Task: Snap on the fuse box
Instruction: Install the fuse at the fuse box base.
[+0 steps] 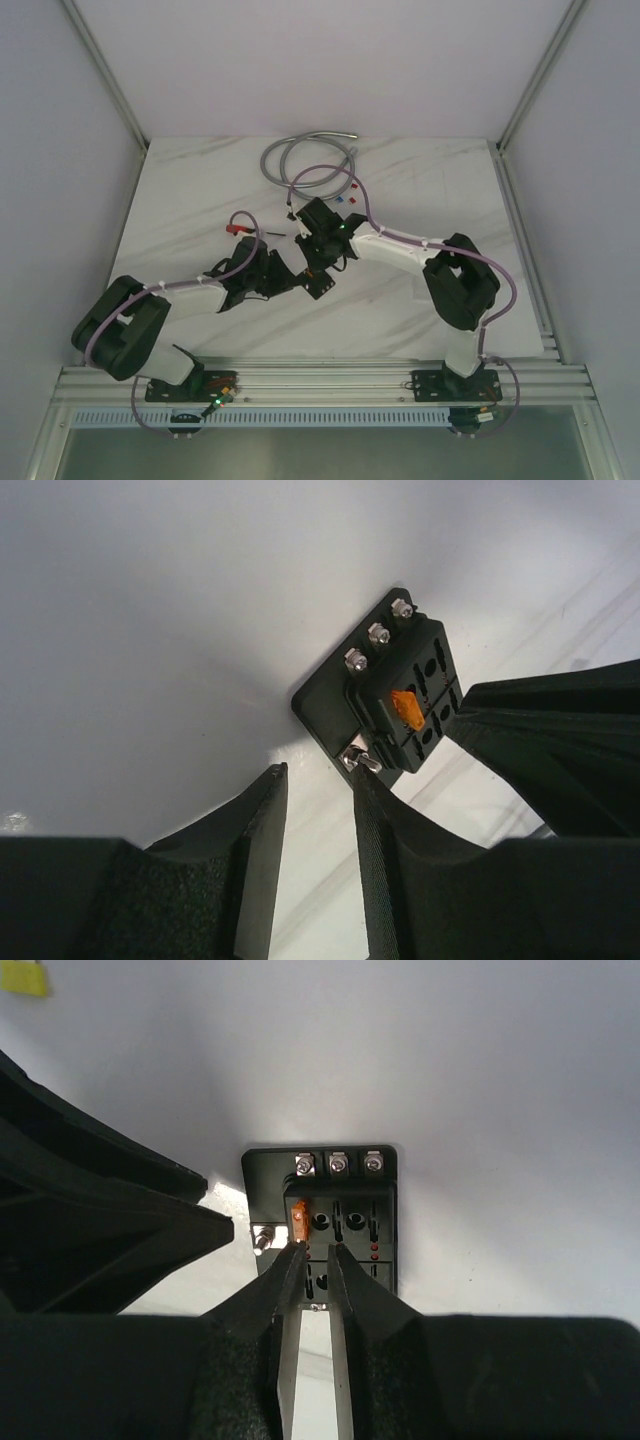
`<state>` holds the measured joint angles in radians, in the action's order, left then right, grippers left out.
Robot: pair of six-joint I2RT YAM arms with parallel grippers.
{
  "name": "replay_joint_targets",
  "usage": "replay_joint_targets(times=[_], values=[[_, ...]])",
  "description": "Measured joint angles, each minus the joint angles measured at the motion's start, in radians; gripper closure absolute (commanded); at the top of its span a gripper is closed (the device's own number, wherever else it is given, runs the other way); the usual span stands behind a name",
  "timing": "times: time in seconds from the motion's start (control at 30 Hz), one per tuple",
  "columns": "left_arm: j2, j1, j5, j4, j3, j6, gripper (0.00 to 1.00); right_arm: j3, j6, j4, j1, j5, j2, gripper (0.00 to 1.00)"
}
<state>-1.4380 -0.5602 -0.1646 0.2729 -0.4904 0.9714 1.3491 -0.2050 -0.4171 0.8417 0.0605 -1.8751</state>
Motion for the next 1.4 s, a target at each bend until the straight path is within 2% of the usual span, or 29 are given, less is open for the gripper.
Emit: replay_joint_targets(times=[0.17, 0.5, 0.73, 1.4], values=[[-0.027, 0.000, 0.000, 0.018, 0.000, 0.005, 0.64, 0.018, 0.000, -0.011, 0.003, 0.017, -0.019, 0.80], [-0.060, 0.000, 0.000, 0.027, -0.021, 0.003, 0.67, 0.043, -0.001, -0.023, 0.004, 0.044, -0.053, 0.87], [-0.076, 0.000, 0.000, 0.039, -0.029, 0.003, 0.69, 0.058, -0.008, -0.047, 0.005, 0.042, -0.069, 1.00], [-0.100, 0.001, 0.000, 0.050, -0.040, 0.004, 0.75, 0.057, -0.027, -0.079, 0.024, -0.014, -0.080, 1.00]])
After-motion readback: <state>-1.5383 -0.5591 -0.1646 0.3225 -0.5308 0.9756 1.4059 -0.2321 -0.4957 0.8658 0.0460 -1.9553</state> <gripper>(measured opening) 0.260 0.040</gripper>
